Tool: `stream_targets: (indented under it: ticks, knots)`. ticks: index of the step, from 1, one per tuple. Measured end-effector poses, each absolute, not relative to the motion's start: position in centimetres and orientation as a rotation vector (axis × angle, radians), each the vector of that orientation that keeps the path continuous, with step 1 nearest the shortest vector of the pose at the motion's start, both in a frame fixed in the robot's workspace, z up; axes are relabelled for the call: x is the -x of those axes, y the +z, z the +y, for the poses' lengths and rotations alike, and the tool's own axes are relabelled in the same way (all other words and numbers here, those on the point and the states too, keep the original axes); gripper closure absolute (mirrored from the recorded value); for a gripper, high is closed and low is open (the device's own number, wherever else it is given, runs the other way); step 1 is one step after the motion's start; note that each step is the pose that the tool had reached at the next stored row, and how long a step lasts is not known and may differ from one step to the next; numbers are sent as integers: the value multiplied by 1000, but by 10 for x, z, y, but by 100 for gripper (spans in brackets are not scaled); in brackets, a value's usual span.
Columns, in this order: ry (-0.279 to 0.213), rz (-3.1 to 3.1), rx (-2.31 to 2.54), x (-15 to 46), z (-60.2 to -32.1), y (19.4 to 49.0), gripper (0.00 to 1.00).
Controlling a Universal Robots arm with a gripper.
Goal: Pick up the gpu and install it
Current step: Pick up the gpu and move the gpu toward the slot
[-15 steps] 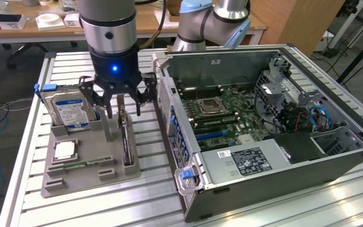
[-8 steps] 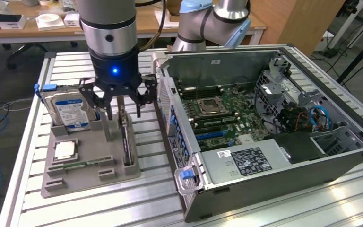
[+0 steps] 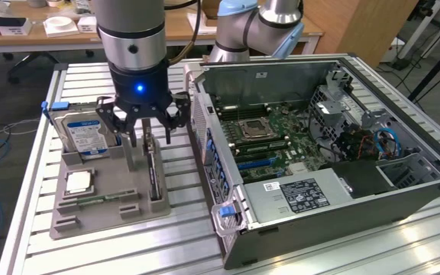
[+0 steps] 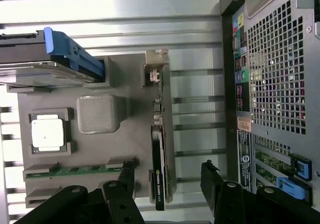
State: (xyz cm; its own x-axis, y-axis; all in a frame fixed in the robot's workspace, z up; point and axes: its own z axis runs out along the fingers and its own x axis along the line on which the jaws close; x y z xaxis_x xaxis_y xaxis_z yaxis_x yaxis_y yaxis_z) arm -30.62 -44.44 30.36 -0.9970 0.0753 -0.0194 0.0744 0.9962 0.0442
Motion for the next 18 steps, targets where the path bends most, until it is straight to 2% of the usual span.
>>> stream_targets:
  ticks: [18]
  knots:
    - [68, 3118, -117, 306, -450, 297, 35]
